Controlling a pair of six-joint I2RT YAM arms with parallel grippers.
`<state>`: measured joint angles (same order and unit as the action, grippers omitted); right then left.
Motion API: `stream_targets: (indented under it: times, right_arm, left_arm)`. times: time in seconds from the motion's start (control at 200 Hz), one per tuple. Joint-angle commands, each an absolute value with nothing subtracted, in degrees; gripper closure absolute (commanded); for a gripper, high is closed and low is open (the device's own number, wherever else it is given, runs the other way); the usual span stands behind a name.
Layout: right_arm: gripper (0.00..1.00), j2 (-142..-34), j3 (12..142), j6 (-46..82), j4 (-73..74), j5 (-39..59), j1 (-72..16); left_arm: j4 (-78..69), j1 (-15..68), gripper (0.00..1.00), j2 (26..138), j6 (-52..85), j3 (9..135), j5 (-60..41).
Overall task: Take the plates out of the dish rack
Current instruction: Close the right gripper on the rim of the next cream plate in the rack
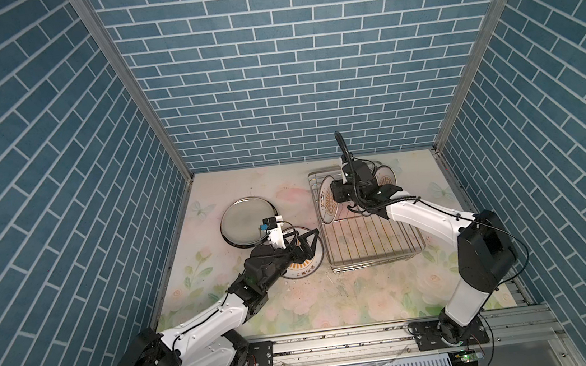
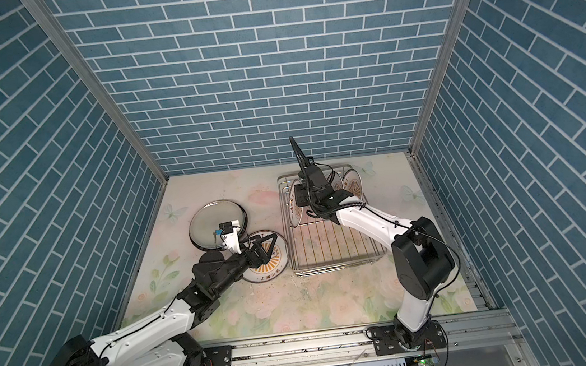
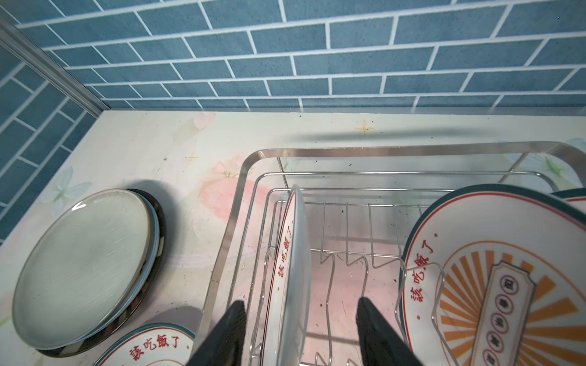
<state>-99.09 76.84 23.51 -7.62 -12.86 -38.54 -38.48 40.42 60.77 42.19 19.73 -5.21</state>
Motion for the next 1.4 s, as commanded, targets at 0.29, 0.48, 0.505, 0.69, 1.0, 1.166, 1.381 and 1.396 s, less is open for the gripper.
stream_targets:
  times: [0.29,0.48,0.505,0.69,1.0,1.166,1.381,1.396]
  right_arm:
    - [0.60,-103.95,82.64,22.14,-12.13,-22.66,-40.81]
    - [0.65,-104.85,83.52,21.94,-13.34,-29.21,-41.68]
    - [0.66,-104.93,83.58,21.97,-13.27,-29.55,-41.79]
    - [0.68,-106.09,84.47,22.23,-12.82,-27.23,-41.97]
    - [0.76,-108.63,87.15,21.28,-14.69,-31.59,-42.45]
    - [0.78,-108.87,87.42,20.79,-14.67,-31.82,-42.62]
    - [0.82,-109.64,89.25,19.65,-15.45,-33.94,-43.16]
    - [0.83,-109.80,89.49,19.61,-15.70,-34.45,-43.13]
  left_arm:
    - [-41.90,40.62,0.00,61.36,43.65,18.10,-4.31]
    - [-42.83,40.65,0.00,62.28,43.44,17.89,-4.74]
    - [-42.83,40.61,0.00,62.46,43.37,17.99,-4.75]
    - [-42.36,40.61,0.00,63.42,43.33,18.72,-5.27]
    - [-42.36,40.65,0.00,63.13,43.18,18.37,-4.75]
    - [-41.75,40.63,0.00,63.11,43.01,18.62,-4.57]
    - [-41.87,40.61,0.00,63.26,43.17,18.30,-4.04]
    - [-41.98,40.61,0.00,63.28,43.22,18.14,-3.98]
